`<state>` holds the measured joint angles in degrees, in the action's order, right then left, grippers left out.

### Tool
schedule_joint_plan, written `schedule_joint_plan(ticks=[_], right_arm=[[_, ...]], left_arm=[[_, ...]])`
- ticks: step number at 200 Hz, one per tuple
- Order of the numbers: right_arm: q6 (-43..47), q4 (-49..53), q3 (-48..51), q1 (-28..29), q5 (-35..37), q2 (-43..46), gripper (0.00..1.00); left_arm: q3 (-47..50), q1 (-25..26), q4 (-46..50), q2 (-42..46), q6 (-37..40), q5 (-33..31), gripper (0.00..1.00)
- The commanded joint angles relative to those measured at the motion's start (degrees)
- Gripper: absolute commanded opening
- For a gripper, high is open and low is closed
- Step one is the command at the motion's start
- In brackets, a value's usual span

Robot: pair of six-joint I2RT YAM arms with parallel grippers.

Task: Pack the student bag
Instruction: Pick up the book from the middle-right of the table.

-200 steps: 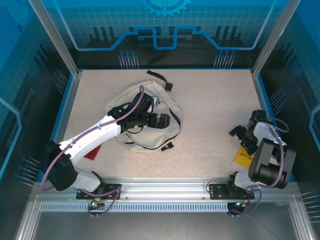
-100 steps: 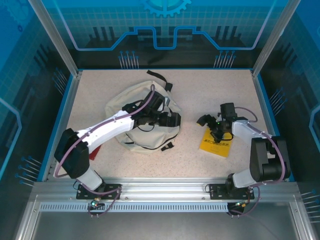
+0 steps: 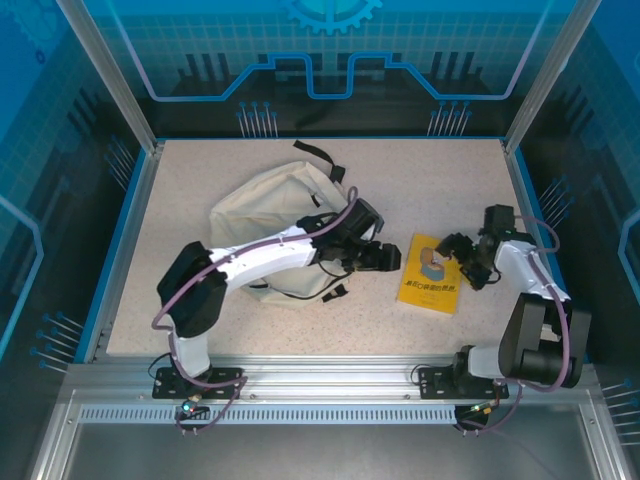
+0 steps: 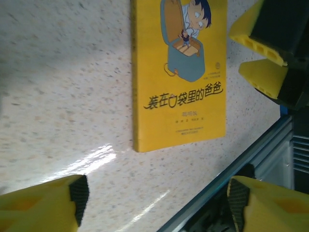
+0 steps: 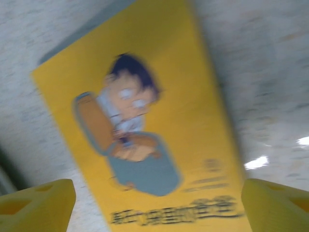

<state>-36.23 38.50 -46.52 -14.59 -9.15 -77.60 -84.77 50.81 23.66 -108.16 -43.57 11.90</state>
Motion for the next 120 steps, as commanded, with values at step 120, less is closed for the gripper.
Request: schedule_joint_plan(ticks=[120], right_arm=[[8.1, 2.3, 1.1, 1.2, -2.2, -6.2, 0.55]], left_arm=[[-19.1, 1.7, 5.4, -21.8, -13.0, 1.8, 0.54]])
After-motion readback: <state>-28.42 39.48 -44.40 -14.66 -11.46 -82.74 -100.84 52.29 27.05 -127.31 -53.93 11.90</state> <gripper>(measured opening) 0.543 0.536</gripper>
